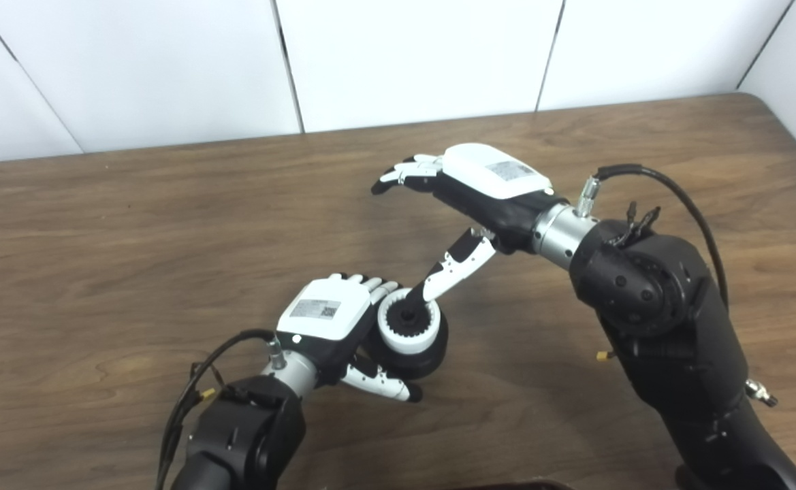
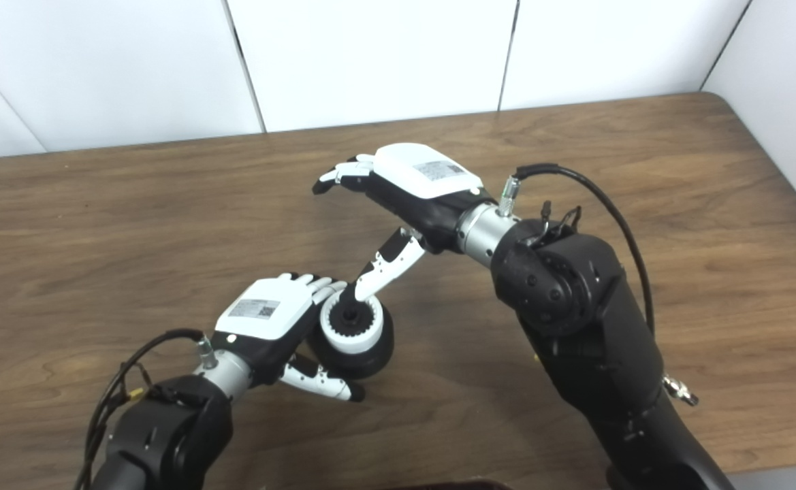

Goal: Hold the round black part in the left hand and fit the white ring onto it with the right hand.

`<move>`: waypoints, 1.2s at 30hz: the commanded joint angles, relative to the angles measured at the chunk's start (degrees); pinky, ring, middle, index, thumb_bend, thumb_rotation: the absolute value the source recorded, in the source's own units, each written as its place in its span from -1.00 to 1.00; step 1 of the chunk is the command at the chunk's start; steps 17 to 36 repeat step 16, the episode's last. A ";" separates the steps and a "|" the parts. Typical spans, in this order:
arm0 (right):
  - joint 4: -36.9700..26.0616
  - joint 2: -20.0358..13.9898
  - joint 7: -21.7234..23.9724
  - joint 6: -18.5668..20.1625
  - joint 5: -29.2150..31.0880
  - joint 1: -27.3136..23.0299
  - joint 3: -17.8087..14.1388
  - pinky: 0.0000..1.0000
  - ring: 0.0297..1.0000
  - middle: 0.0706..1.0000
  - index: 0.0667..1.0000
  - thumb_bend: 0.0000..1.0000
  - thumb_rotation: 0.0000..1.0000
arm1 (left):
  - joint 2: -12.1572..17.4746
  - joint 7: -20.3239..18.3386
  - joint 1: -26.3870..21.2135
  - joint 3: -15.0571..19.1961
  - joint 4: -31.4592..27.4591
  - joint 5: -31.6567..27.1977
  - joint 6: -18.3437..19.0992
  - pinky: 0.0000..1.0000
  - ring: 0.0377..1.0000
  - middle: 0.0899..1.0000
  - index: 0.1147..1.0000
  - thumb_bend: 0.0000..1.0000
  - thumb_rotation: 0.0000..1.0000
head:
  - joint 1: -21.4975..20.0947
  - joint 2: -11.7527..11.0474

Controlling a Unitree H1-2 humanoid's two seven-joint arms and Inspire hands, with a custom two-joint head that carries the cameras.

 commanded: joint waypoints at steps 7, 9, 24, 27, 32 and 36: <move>-1.08 -0.87 -1.30 -0.44 0.45 -2.30 -1.24 0.88 0.89 0.80 0.66 1.00 -0.13 | -0.88 -6.72 -3.81 6.19 -3.76 2.00 2.47 1.00 1.00 0.96 0.99 1.00 0.00 | -0.06 -0.16; -1.12 -0.96 -1.32 -0.35 0.52 -2.26 -1.39 0.88 0.89 0.80 0.66 1.00 -0.12 | -0.77 -7.45 -4.46 7.66 -4.69 1.59 2.68 1.00 1.00 0.95 0.98 1.00 0.00 | 0.01 -0.22; -1.18 -1.18 -2.31 -0.26 1.95 -1.78 -2.86 0.90 0.89 0.79 0.65 1.00 -0.12 | 0.81 -10.84 -7.55 13.40 -8.01 -0.41 3.05 1.00 1.00 0.96 1.00 1.00 -0.02 | -0.02 -0.43; -1.18 -1.18 -2.31 -0.26 1.95 -1.78 -2.86 0.90 0.89 0.79 0.65 1.00 -0.12 | 0.81 -10.84 -7.55 13.40 -8.01 -0.41 3.05 1.00 1.00 0.96 1.00 1.00 -0.02 | -0.02 -0.43; -1.18 -1.18 -2.31 -0.26 1.95 -1.78 -2.86 0.90 0.89 0.79 0.65 1.00 -0.12 | 0.81 -10.84 -7.55 13.40 -8.01 -0.41 3.05 1.00 1.00 0.96 1.00 1.00 -0.02 | -0.02 -0.43; -1.18 -1.18 -2.31 -0.26 1.95 -1.78 -2.86 0.90 0.89 0.79 0.65 1.00 -0.12 | 0.81 -10.84 -7.55 13.40 -8.01 -0.41 3.05 1.00 1.00 0.96 1.00 1.00 -0.02 | -0.02 -0.43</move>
